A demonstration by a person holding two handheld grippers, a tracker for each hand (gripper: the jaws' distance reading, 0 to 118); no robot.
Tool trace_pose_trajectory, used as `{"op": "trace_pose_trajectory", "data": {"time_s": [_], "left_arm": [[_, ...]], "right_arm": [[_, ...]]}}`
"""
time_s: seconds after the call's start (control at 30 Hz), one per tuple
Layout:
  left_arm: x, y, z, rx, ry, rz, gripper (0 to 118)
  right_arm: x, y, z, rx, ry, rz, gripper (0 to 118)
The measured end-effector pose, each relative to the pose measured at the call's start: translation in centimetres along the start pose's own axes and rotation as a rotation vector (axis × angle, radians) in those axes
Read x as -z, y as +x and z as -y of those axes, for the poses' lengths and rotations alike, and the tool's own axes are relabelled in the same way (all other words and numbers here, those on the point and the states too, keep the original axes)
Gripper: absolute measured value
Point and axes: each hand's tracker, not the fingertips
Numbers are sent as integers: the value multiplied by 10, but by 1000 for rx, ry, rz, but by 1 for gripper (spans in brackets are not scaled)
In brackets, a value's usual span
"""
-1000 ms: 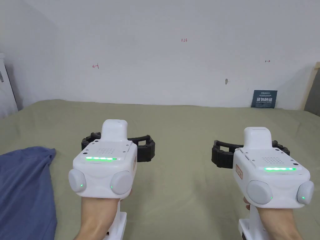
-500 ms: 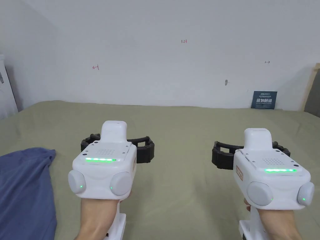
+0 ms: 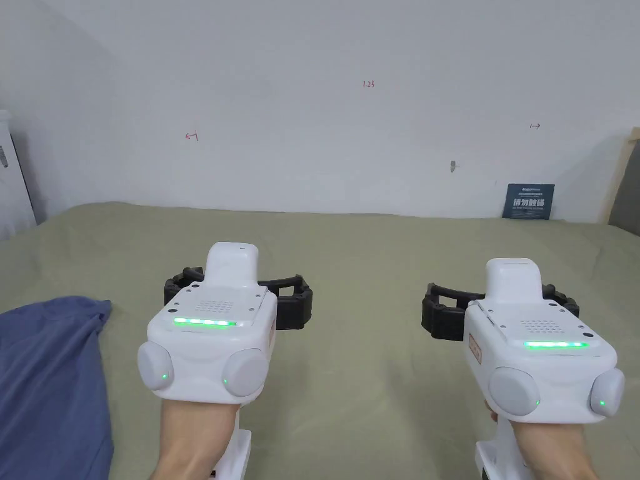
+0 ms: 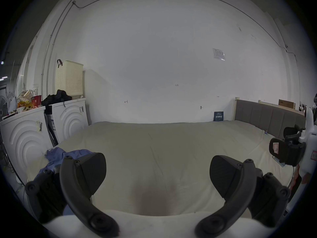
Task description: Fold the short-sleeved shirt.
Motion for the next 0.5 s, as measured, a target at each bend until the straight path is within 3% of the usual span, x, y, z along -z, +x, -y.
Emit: {"op": "trace_pose_trajectory", "data": {"time_s": [0.5], "left_arm": [[3,0,-2,37,31,3,118]], "right_arm": [[3,1,-3,-9,34,4,118]]}}
